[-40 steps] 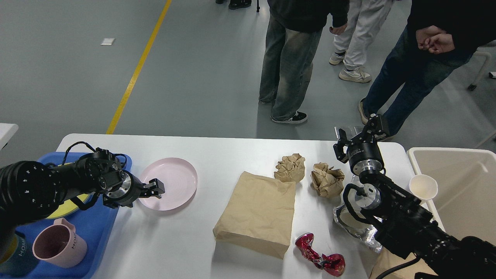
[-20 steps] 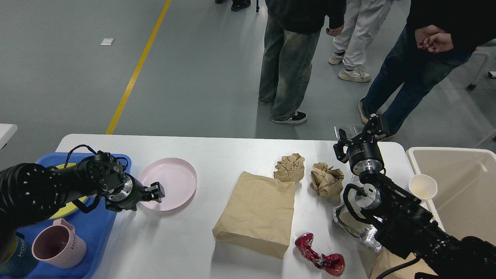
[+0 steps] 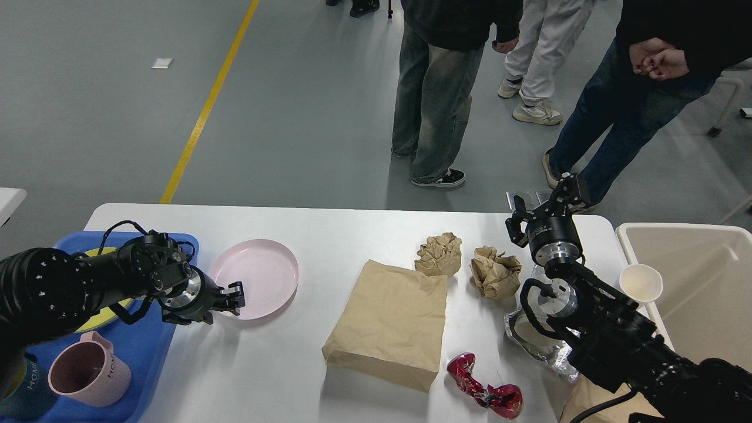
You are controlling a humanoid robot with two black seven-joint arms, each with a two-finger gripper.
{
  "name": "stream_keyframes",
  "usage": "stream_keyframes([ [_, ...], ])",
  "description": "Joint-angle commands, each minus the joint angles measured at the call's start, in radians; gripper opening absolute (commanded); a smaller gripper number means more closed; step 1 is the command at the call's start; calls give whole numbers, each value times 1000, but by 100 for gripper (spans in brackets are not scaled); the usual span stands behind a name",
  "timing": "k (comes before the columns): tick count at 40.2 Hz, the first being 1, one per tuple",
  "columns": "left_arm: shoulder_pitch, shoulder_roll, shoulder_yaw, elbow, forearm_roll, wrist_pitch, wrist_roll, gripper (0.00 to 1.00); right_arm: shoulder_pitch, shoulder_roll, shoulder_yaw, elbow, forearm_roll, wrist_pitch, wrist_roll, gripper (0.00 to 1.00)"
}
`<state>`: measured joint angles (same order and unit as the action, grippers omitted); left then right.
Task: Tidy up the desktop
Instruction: 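Reach the left gripper to the pink plate rim and grasp it, then lift the pink plate and stack it onto the yellow plate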
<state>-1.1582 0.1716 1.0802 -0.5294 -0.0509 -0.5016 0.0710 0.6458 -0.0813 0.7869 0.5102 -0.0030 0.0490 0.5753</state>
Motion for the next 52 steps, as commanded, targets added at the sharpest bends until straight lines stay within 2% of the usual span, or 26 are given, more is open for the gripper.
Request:
stream_keyframes([
  [1,0,0,7,0,6,-57,6,24,0,0,0,-1,0,0,0,100],
  [3,-1,2,7,2,9,-109,15,11,0,0,0,1,0,0,0,100],
  [4,-1,2,7,2,9,-120,16,9,0,0,0,1,0,0,0,100],
  [14,-1,3,7,0,9,-138,16,1,0,0,0,-1,0,0,0,100],
  [21,-6,6,9,0,11,-141,16,0,0,0,0,1,0,0,0,100],
  [31,-78,39,15,2,13,-173,18,0,0,0,0,-1,0,0,0,100],
  [43,-259,137,3,2,13,-347,18,0,0,0,0,1,0,0,0,100],
  [48,-374,193,0,2,11,-458,15,0,0,0,0,-1,0,0,0,100],
  [52,-417,261,0,2,11,-458,13,0,0,0,0,-1,0,-1,0,100],
])
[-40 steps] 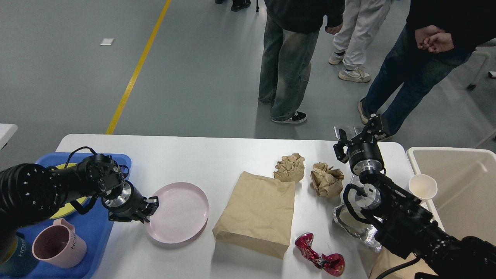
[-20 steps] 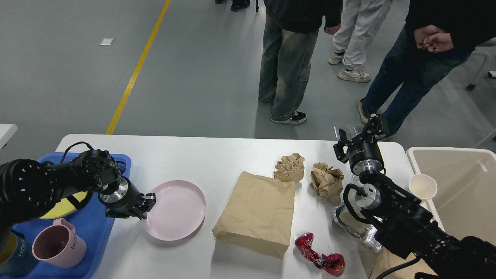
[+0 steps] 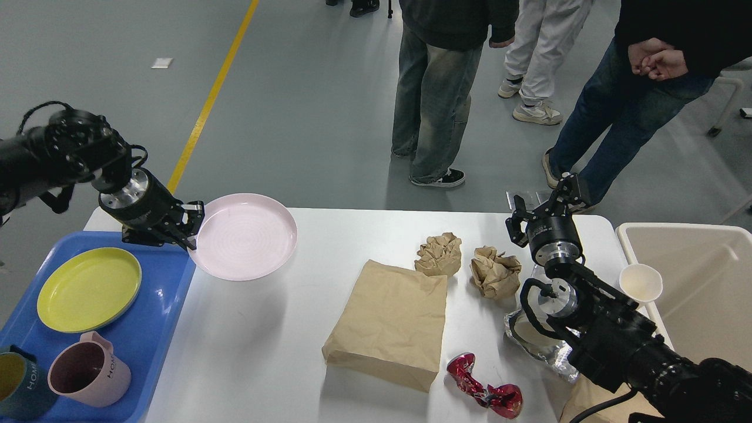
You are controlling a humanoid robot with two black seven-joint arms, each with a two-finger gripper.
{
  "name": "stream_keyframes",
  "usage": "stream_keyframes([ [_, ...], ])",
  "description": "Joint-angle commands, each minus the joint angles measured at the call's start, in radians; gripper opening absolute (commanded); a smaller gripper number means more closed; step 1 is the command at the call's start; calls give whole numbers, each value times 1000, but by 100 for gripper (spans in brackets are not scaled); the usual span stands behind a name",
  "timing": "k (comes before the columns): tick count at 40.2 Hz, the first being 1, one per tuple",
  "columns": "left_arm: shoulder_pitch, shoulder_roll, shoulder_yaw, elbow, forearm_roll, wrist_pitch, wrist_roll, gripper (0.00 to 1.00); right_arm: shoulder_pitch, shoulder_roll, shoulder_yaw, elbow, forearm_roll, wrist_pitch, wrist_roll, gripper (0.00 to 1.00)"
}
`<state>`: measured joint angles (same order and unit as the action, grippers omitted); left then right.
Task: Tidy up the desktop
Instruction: 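Lift the pink plate and stack it onto the yellow plate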
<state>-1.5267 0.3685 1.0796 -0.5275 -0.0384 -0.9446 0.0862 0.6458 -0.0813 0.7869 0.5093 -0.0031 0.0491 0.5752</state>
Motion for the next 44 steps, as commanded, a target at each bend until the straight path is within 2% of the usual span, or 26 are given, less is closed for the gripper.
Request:
stream_keyframes([
  [1,-53,91,0,0,-5,-15,-2,0,0,0,0,0,0,0,0,100],
  [8,-11,202,-29,38,-12,-8,0,0,0,0,0,0,0,0,0,100],
  [22,243,219,-70,196,-9,182,1,0,0,0,0,0,0,0,0,100],
  [27,321,219,-86,290,-9,185,1,0,0,0,0,0,0,-2,0,100],
  [37,442,225,-115,340,-9,193,17,0,0,0,0,0,0,-2,0,100],
  [44,554,225,-201,448,0,187,26,0,0,0,0,0,0,0,0,100],
])
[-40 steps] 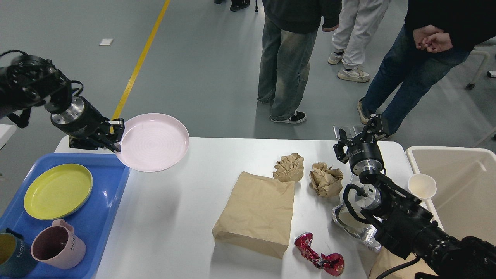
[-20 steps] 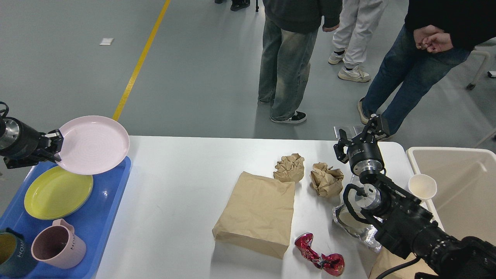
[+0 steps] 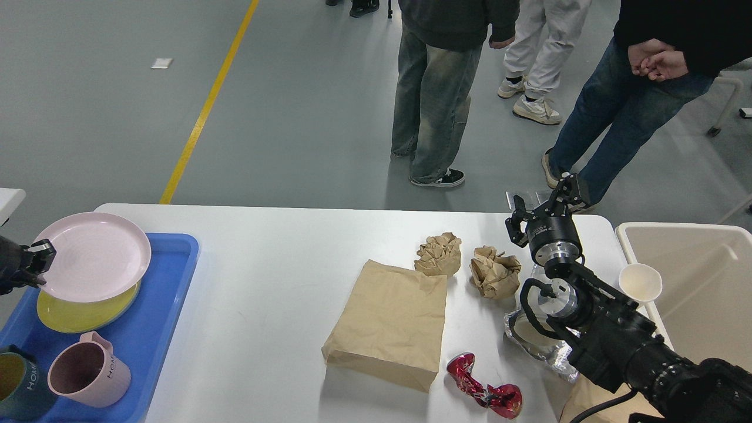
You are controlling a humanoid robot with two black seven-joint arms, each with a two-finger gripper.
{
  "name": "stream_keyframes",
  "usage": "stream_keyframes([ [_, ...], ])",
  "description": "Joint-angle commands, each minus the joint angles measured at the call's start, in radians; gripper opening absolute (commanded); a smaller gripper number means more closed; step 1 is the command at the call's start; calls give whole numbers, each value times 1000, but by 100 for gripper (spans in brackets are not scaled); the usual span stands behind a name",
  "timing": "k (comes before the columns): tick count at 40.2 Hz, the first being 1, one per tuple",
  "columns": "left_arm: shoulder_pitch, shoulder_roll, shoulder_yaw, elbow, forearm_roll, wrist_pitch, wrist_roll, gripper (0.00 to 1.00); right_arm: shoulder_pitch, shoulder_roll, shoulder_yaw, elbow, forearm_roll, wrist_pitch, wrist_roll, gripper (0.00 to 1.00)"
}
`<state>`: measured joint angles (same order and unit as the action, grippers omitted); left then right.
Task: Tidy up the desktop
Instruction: 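Lift the pink plate and stack it onto the yellow plate, then release the pink plate and withdraw the left gripper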
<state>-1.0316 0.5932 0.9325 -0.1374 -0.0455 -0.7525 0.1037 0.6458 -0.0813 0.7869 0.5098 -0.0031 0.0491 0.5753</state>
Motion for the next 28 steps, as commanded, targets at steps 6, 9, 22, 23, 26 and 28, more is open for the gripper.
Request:
stream_keyframes([
  [6,64,-3,-67,65,7,-2,37,0,0,0,0,0,0,0,0,100],
  [9,64,-6,-69,65,7,-2,37,0,0,0,0,0,0,0,0,100],
  [22,64,-19,-73,62,9,27,34,7,0,0,0,0,0,0,0,100],
  [23,64,-19,-73,62,9,32,34,8,0,0,0,0,0,0,0,100],
  [26,64,-19,-73,62,9,47,34,12,0,0,0,0,0,0,0,100],
  [28,64,-19,-73,62,9,59,34,17,0,0,0,0,0,0,0,100],
])
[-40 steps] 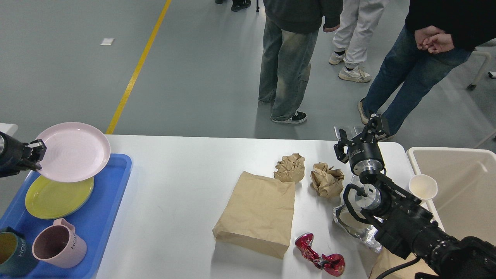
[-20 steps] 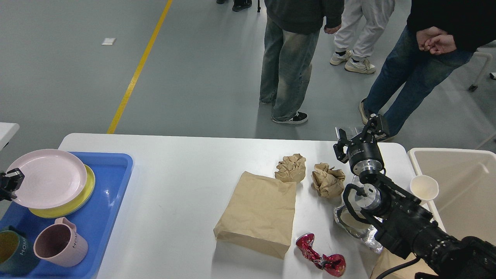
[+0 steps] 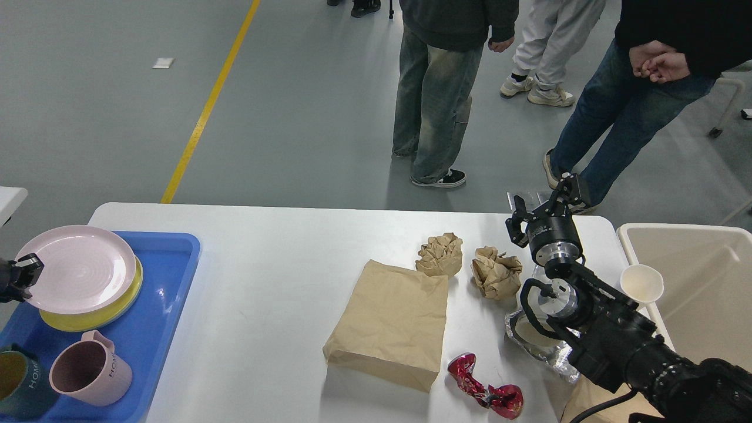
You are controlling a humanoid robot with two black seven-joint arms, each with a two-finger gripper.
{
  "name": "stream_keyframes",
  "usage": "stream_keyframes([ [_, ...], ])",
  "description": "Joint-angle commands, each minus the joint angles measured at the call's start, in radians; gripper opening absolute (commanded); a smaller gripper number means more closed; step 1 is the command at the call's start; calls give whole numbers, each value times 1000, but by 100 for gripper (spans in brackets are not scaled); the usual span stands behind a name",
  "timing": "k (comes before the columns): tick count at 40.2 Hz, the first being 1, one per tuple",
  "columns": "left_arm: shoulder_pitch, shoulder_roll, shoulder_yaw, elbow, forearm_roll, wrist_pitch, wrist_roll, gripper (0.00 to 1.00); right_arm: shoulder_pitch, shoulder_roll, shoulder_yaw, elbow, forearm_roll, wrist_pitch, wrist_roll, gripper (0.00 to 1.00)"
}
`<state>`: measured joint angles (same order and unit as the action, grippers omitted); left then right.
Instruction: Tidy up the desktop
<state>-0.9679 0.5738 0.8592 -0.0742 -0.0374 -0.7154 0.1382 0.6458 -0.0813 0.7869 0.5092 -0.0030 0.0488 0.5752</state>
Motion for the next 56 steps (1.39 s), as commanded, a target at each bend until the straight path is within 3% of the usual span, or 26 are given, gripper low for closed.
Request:
stream_keyframes([
  [1,0,0,0,-1,1,24,0,19,0,0,0,0,0,0,0,100],
  [10,0,-12,0,-2,1,65,0,44,0,0,0,0,0,0,0,100],
  [15,-2,-15,-26,-2,-4,99,-15,77,0,0,0,0,0,0,0,100],
  [17,0,-17,-54,-2,-4,125,-15,84,0,0,0,0,0,0,0,100],
  [23,0,-32,-135,-2,1,227,3,87,0,0,0,0,0,0,0,100],
  [27,0,-55,-161,1,-2,244,-11,95,0,0,0,0,0,0,0,100],
  [34,14,-103,-301,1,-13,255,-23,95,0,0,0,0,0,0,0,100],
  [40,63,-130,-560,2,-29,323,-22,95,0,0,0,0,0,-1,0,100],
  [45,107,-134,-884,2,-30,333,-19,96,0,0,0,0,0,0,0,100],
  [56,94,-124,-1293,1,-36,332,-20,96,0,0,0,0,0,0,0,100],
])
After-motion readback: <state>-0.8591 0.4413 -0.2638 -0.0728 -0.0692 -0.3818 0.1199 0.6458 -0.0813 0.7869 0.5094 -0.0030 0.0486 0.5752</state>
